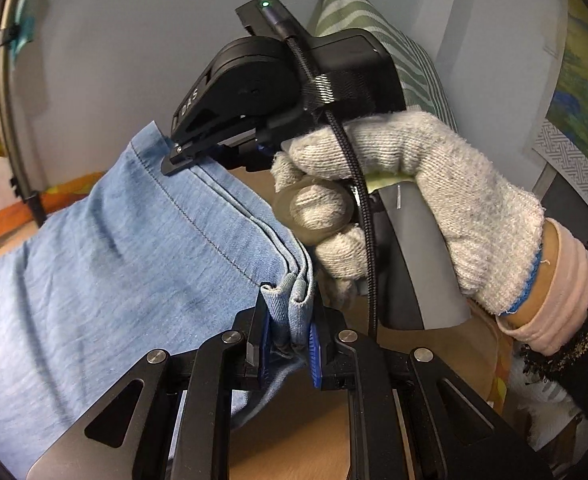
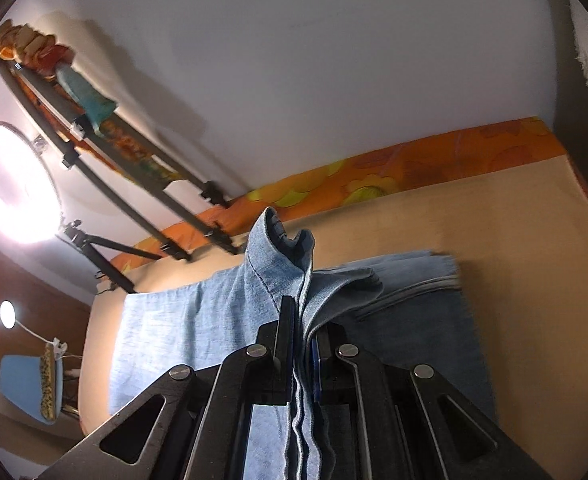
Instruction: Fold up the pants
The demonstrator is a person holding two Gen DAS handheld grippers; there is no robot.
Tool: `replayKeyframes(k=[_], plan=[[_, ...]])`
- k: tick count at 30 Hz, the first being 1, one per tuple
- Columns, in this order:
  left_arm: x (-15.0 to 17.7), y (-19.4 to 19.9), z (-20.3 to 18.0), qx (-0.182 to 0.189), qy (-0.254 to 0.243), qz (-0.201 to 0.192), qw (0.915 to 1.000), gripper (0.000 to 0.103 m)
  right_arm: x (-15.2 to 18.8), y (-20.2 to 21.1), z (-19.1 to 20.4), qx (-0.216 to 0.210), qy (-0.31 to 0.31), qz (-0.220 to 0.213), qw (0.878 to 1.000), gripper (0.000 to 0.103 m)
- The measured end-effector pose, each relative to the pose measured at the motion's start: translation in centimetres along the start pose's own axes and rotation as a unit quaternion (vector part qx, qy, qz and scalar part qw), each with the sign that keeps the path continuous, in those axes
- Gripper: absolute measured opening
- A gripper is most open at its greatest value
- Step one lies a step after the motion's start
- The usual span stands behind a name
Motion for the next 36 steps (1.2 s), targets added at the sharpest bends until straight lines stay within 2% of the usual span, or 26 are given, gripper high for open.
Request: replayKeyframes(k=[7, 11, 13, 14, 16, 17, 18, 20, 23, 27, 29, 31, 32, 33, 36], plan=[[1.1, -2.6, 1.9, 0.0, 0.008, 0.024, 0.9997, 0.015, 0.2, -1.8, -2.6, 0.005, 0.0, 0.02, 1.0, 0.004], [1.4, -2.9, 2.0, 0.002, -0.006, 0.039, 0.9992, 0.017, 0.6, -2.4, -3.8, -0.006, -0.013, 0.023, 1.0, 0.004], [1.5, -2.2, 2.4, 0.009, -0.008, 0.045, 0.9989, 0.019, 0.6, -2.6, -4.2, -0.008, -0.014, 0.023, 1.0, 0.006], [1.4, -2.0, 2.4, 0.006, -0.009, 0.045, 0.9989, 0.02, 0.6, -2.6, -4.4, -0.007, -0.013, 0.023, 1.0, 0.011], [1.3, -0.2, 3.2, -0.001, -0.014, 0.044, 0.9989, 0.021, 0.5, -2.3, -4.8, -0.008, -0.02, 0.022, 1.0, 0.025], [1.4, 0.7, 3.5, -0.004, -0.016, 0.043, 0.9989, 0.021, 0.3, -1.9, -5.1, -0.02, -0.032, 0.018, 0.999, 0.037], [1.3, 1.8, 4.2, -0.011, -0.016, 0.042, 0.9989, 0.021, 0.2, -1.4, -5.4, -0.037, -0.044, 0.013, 0.998, 0.042], [1.2, 3.5, 5.5, -0.023, -0.013, 0.039, 0.9989, 0.021, -0.1, -0.3, -5.9, -0.069, -0.066, 0.006, 0.995, 0.043], [0.8, 7.5, 8.5, -0.062, -0.008, 0.031, 0.9976, 0.021, -0.5, 0.0, -6.6, -0.054, -0.062, 0.005, 0.997, 0.044], [1.0, 12.6, 12.1, -0.128, -0.002, 0.018, 0.9917, 0.022, -0.5, -1.2, -6.6, -0.075, -0.083, 0.02, 0.993, 0.044], [1.7, 14.4, 13.0, -0.156, -0.001, 0.015, 0.9876, 0.022, -0.5, -2.0, -6.3, -0.058, -0.072, 0.025, 0.995, 0.044], [3.1, 15.6, 15.3, -0.189, 0.014, 0.019, 0.9816, 0.022, -0.6, -2.5, -5.6, -0.047, -0.055, 0.024, 0.997, 0.031], [3.7, 16.2, 16.6, -0.203, 0.027, 0.021, 0.9787, 0.022, -0.6, -2.5, -5.3, -0.046, -0.047, 0.022, 0.998, 0.019], [3.9, 16.8, 17.4, -0.21, 0.034, 0.022, 0.977, 0.022, -0.7, -2.3, -4.5, -0.042, -0.026, 0.013, 0.999, 0.01], [4.6, 18.6, 20.1, -0.24, 0.057, 0.017, 0.969, 0.022, -1.3, -0.2, -1.2, -0.055, 0.081, -0.045, 0.994, 0.005]])
Point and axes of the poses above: each gripper's, at about its wrist camera, not at the fingertips, and y roughly against the way its jaws point, z to its left, x to its underside, the point moved 5 cm from there along -y, roughly the way its jaws point, and after that the axes turned 11 degrees about -z, right-handed, at the moved point
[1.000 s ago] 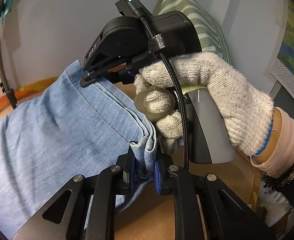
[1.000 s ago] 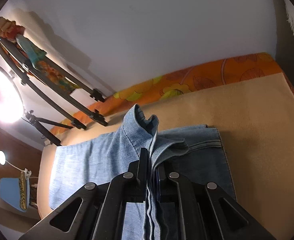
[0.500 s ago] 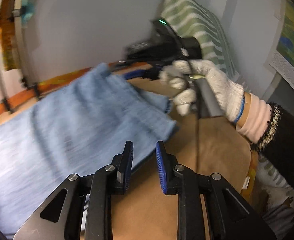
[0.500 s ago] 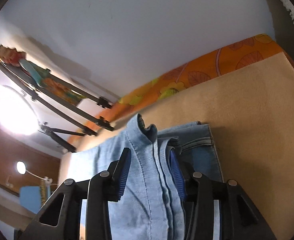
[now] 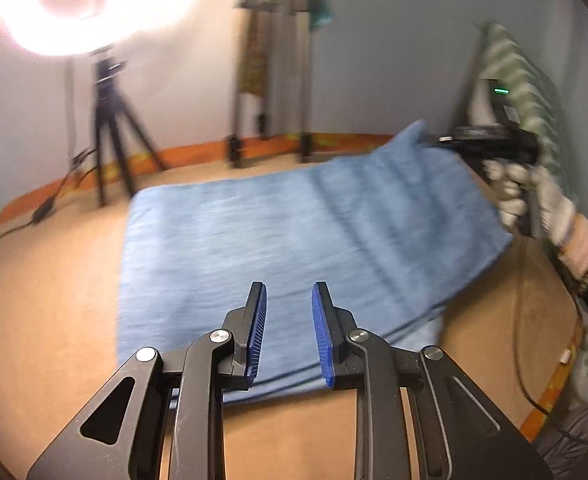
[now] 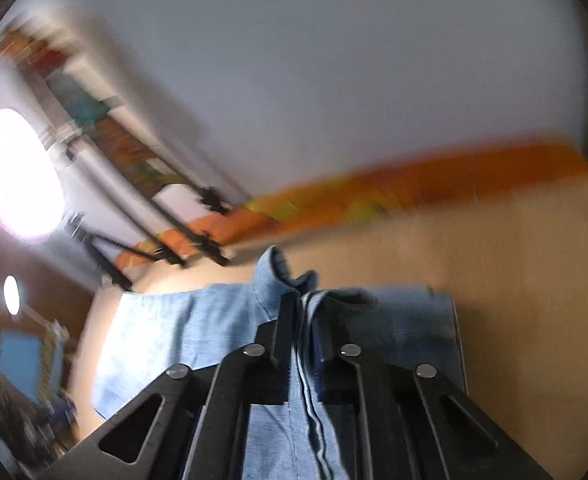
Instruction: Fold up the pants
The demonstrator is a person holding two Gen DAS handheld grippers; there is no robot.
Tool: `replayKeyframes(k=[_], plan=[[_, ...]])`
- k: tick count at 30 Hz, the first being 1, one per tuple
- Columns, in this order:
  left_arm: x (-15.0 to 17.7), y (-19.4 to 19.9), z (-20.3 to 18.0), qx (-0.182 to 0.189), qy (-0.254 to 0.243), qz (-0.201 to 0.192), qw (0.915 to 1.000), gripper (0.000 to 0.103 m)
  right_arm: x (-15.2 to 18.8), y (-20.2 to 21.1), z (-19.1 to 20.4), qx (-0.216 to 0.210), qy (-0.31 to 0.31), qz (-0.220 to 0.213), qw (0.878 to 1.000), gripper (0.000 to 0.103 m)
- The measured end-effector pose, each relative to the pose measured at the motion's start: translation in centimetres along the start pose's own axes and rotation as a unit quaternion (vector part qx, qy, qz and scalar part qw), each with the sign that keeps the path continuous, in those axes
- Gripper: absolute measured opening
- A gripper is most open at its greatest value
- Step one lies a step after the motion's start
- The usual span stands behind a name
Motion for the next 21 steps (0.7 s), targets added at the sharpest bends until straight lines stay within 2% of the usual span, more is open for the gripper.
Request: replayKeyframes(k=[3, 5, 6, 7, 8, 10, 12, 16, 19, 21], plan=[[0.3, 0.1, 1.8, -0.018, 0.013, -0.003, 0.9997, 0.022, -0.2, 0.8, 0.7, 0.031, 0.083, -0.027, 0.996, 0.004], [0.6, 0.3, 2.9, -0.028, 0.019, -0.002, 0.9994, 0.022, 0.2, 0.1, -1.3, 0.088, 0.086, -0.004, 0.992, 0.004], [0.7, 0.4, 3.3, -0.033, 0.019, -0.003, 0.9993, 0.022, 0.4, 0.0, -3.0, 0.14, 0.084, 0.006, 0.987, 0.011], [0.7, 0.7, 3.7, -0.037, 0.02, -0.004, 0.9991, 0.022, 0.5, 0.0, -4.2, 0.164, 0.068, 0.015, 0.984, 0.014], [0.7, 0.8, 4.0, -0.04, 0.02, -0.004, 0.999, 0.022, 0.5, 0.3, -4.9, 0.168, 0.048, 0.016, 0.985, 0.021], [0.9, 1.0, 4.7, -0.047, 0.022, -0.001, 0.9987, 0.022, 0.3, 1.5, -5.8, 0.15, 0.004, -0.001, 0.989, 0.023], [0.9, 1.3, 5.3, -0.052, 0.023, 0.0, 0.9984, 0.022, 0.0, 2.3, -5.4, 0.137, 0.004, -0.01, 0.99, 0.027], [1.4, 2.1, 6.6, -0.063, 0.022, 0.002, 0.9977, 0.022, 0.1, 3.4, -1.8, 0.094, 0.008, -0.017, 0.995, 0.03], [2.0, 2.9, 7.9, -0.063, 0.044, 0.002, 0.997, 0.039, 0.7, 3.7, 1.4, 0.081, 0.018, -0.012, 0.996, 0.037], [2.3, 3.4, 8.8, -0.06, 0.061, -0.002, 0.9963, 0.043, 1.3, 3.9, 3.6, 0.065, 0.019, -0.013, 0.998, 0.039]])
Point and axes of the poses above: each gripper's, at about its wrist camera, not at the fingertips, and y roughly against the way its jaws point, z to its left, x to its underside, the point moved 5 cm from there along -y, roughly the way its jaws point, and after that the axes turned 11 degrees about -z, right-handed, at the moved point
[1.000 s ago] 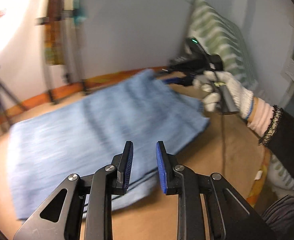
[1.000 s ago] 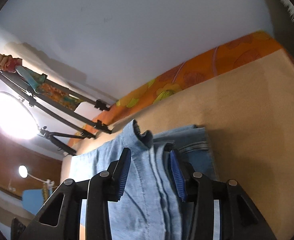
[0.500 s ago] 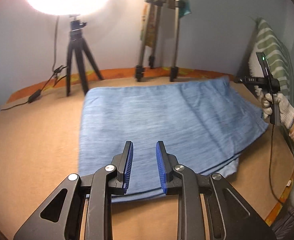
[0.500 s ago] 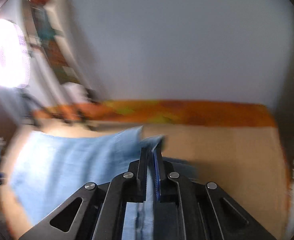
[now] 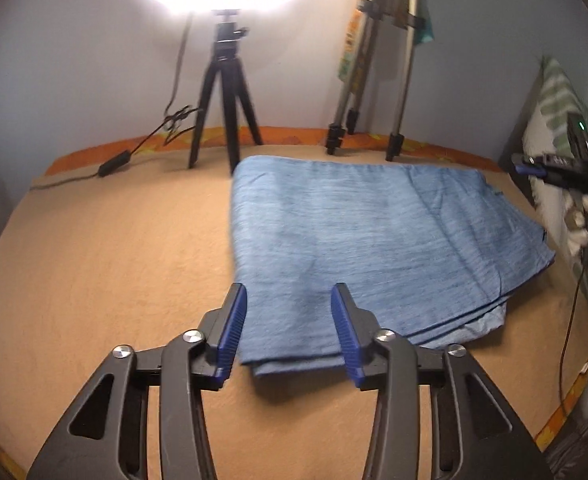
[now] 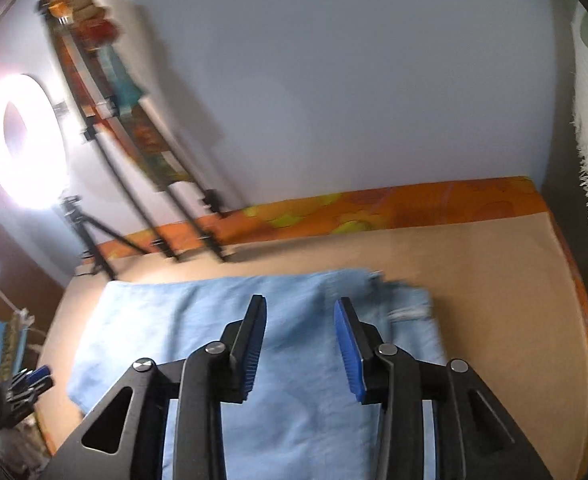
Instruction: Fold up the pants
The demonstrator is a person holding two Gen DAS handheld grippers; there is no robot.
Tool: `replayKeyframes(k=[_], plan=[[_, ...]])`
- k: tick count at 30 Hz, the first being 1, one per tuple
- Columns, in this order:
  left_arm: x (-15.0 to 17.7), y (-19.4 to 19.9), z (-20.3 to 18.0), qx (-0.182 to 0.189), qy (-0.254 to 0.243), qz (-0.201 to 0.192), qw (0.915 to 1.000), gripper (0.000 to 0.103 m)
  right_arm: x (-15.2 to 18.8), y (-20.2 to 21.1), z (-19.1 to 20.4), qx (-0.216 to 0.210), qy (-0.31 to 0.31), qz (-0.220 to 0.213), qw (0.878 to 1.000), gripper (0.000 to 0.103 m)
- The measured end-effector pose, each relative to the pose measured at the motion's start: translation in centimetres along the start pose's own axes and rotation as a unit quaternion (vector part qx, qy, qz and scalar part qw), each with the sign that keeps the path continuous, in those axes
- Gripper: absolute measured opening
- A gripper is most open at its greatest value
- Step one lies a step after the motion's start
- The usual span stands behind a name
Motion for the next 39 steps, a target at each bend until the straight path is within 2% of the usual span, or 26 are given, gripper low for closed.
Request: replayKeyframes(k=[6, 11, 18, 21, 24, 28, 35, 39], plan=[[0.6, -1.0, 2.4, -0.008, 0.013, 0.004, 0.9999, 0.043, 2.9, 2.2, 5.4, -0.03, 0.008, 0.013, 0.999, 0.041], [2.1, -3.4, 4.2, -0.004, 0.058, 0.032, 0.9978, 0.043, 5.4, 2.4, 10.6, -0.058, 0.02, 0.031, 0.998, 0.041], [3.9, -5.2, 4.6, -0.02, 0.042, 0.052, 0.9975, 0.043, 7.1, 0.1, 19.0, -0.098, 0.048, 0.056, 0.992, 0.044], [4.3, -5.2, 5.0, -0.021, 0.044, 0.053, 0.9974, 0.044, 7.4, -1.5, 22.4, -0.11, 0.062, 0.069, 0.99, 0.046], [5.1, -5.3, 5.6, -0.015, 0.07, 0.059, 0.9957, 0.045, 7.9, -3.2, 25.2, -0.118, 0.075, 0.08, 0.987, 0.046], [5.1, -5.1, 5.5, -0.011, 0.063, 0.05, 0.9967, 0.045, 8.8, -6.4, 28.9, -0.124, 0.092, 0.103, 0.983, 0.046], [5.4, -4.2, 6.0, 0.013, 0.088, 0.052, 0.9947, 0.045, 9.0, -12.9, 34.8, -0.097, 0.134, 0.151, 0.974, 0.046], [5.4, -4.1, 6.6, 0.032, 0.12, 0.057, 0.9907, 0.045, 8.8, -16.3, 37.4, -0.087, 0.147, 0.175, 0.97, 0.046]])
Point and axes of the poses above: each gripper's, at about its wrist camera, not at the fingertips, and y roughly against the way its jaws point, z to its left, x to its underside, the point moved 5 cm from there along -y, roughly the way its jaws point, and after that the axes turned 11 degrees about -z, right-handed, at the moved point
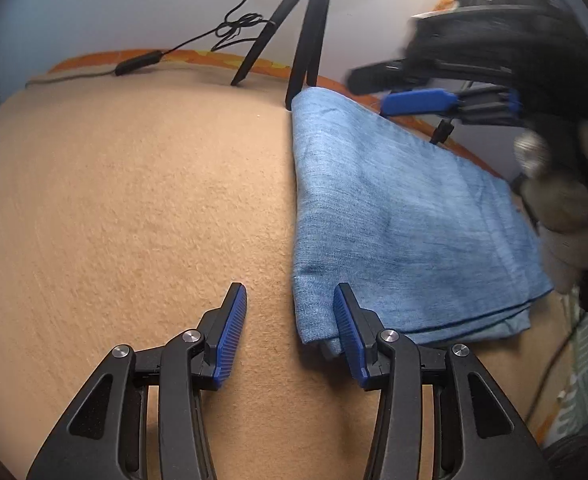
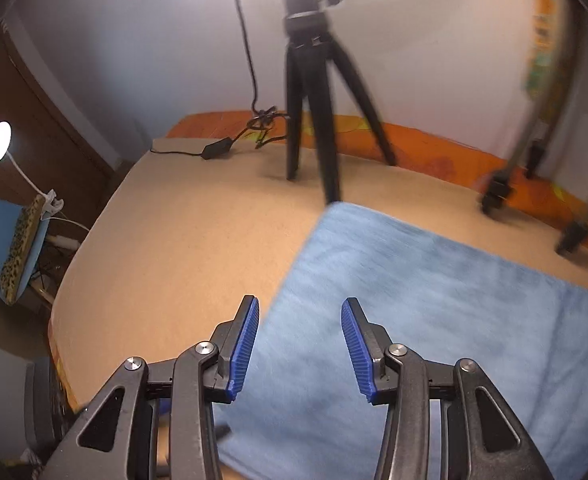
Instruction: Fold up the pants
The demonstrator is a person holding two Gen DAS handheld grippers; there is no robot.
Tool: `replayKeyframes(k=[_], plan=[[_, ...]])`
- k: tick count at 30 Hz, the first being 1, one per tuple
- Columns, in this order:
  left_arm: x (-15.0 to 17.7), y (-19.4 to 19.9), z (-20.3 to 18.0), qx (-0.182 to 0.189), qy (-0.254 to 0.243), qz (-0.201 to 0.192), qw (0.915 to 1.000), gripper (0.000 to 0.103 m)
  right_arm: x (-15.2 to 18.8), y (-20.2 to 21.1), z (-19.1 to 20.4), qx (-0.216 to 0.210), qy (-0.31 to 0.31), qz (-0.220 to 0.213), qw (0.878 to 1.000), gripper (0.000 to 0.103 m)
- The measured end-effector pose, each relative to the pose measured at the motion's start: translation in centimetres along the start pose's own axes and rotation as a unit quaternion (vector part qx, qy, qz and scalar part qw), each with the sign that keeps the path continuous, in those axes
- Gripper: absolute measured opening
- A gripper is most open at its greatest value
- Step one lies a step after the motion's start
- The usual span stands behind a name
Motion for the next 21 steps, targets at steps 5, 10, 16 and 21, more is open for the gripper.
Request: replayKeyframes(k=[5, 10, 16, 21], plan=[[0.0, 0.0, -0.2, 0.004, 0.012, 0.002, 0.9999, 0.045, -1.2, -3.5, 1.1, 0.036, 0.021, 0.027, 0.999, 0.046], [-0.2, -0.2, -0.4, 0.005, 0.01, 0.002, 0.9999, 0.045, -1.9, -6.3, 1.3, 0.061, 0.023, 0.056, 0.996, 0.046], [-0.1, -0.4, -1.3, 0.014, 0.012, 0.007, 0.9998, 0.044, -1.1, -10.0, 1.7, 0.104, 0.059, 0.096, 0.988, 0.049], [-0.1, -0.9, -1.8, 0.015, 0.013, 0.009, 0.9998, 0.044, -0.3, -11.1, 1.9, 0.127, 0.081, 0.105, 0.983, 0.041]])
Point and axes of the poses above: each gripper's, at about its wrist camera, not at the fingertips, and y roughly against the way its jaws point, z to its left, x to its underside, the point moved 5 cm from there along -y, roughly the way its jaws point, and after that the axes turned 11 degrees about -z, right-handed, at the moved point
